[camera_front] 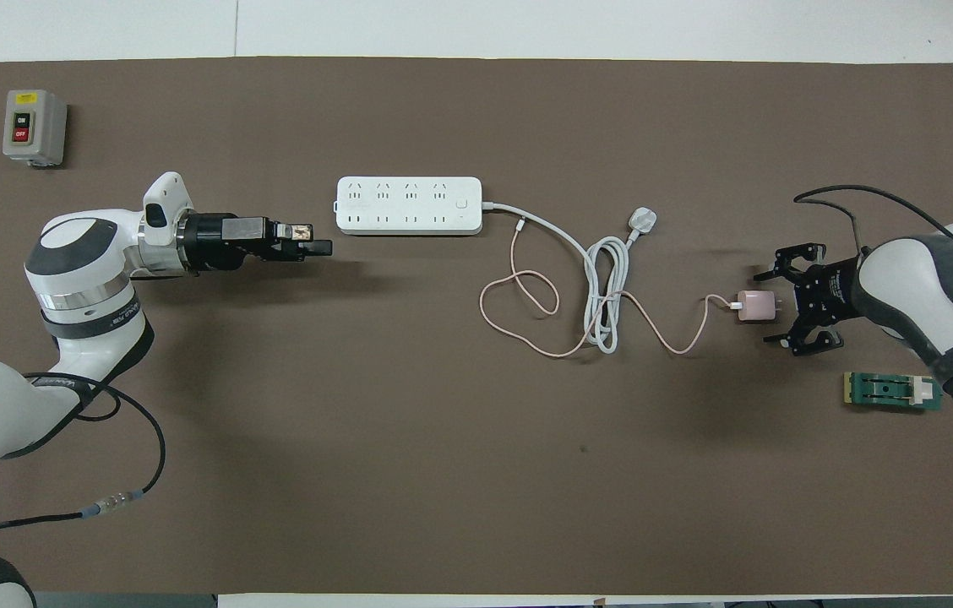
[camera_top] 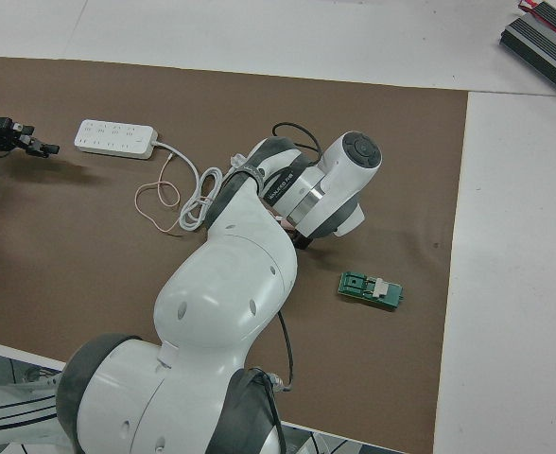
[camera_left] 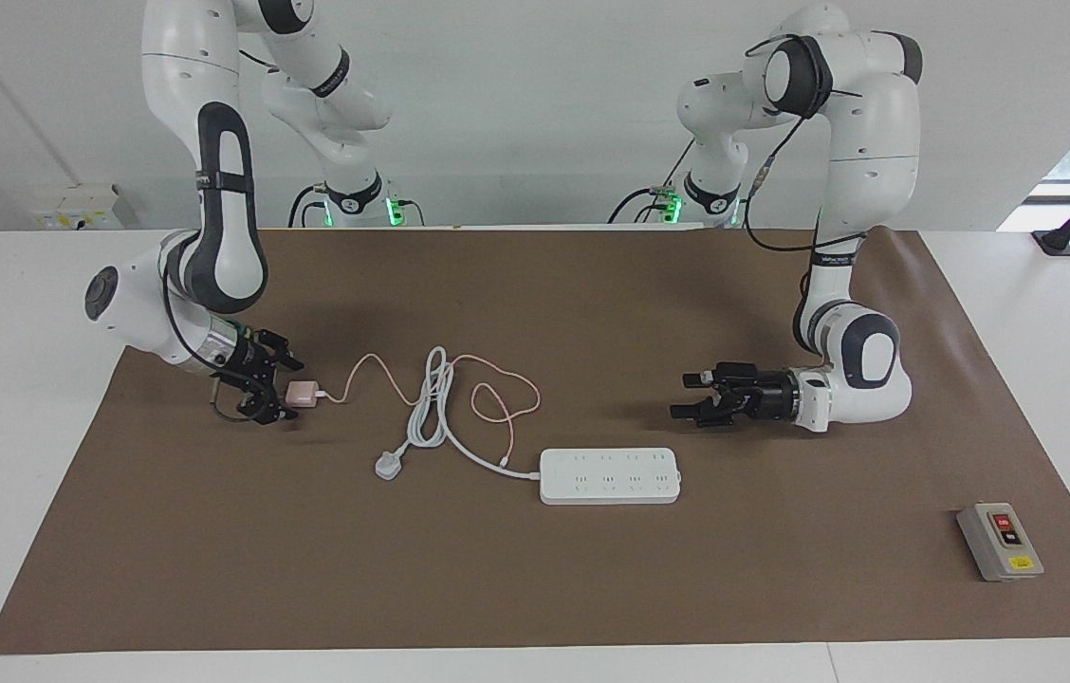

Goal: Plug charger into power strip
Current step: 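Grasp the power strip end with the left gripper while the right gripper lowers, then grasp the pink charger with the right gripper and lift it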

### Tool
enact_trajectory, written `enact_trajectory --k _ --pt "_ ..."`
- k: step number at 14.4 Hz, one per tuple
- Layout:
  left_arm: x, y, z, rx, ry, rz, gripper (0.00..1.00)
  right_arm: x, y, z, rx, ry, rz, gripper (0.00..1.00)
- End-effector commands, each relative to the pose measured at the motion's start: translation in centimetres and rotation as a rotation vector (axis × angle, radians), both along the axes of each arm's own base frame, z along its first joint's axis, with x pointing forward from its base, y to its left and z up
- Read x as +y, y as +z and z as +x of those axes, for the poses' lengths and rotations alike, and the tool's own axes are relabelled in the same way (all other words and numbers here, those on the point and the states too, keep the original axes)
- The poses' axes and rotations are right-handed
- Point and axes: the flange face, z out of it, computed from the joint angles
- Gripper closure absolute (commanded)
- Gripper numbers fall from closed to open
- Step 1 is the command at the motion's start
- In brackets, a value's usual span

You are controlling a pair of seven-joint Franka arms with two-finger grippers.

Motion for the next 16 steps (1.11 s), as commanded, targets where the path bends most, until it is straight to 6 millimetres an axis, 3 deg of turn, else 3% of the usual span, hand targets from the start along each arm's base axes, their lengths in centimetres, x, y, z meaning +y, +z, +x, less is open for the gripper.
enact_trajectory --k 1,3,5,7,8,9,16 --pt "-0.2 0.0 0.5 -0.011 0.024 -0.005 0.0 -0.1 0.0 -1.0 -0.038 0.011 0.014 0.08" --pt "-0.4 0.0 0.4 -0.011 0.021 -0.005 0.0 -0.1 0.1 -1.0 -0.04 -0.004 0.028 0.13" --pt "-0.5 -0.2 0.2 -0.008 0.016 -0.006 0.0 -0.1 -0.2 -1.2 -0.046 0.003 0.039 0.29" --pt "-0.6 0.0 0.4 -0.014 0.017 -0.007 0.0 0.0 -0.1 -1.3 -0.05 -0.01 0.054 0.53" --pt "-0.6 0.2 0.3 -0.014 0.017 -0.007 0.0 0.0 -0.1 -1.2 -0.051 -0.017 0.061 0.71" --pt "-0.8 0.0 0.2 -0.011 0.015 -0.009 0.0 0.0 0.0 -1.1 -0.055 -0.032 0.071 0.99" --pt "-1.1 0.2 0.0 -0.012 0.008 -0.012 0.0 -0.1 1.2 0.0 -0.088 -0.035 0.075 1.0"
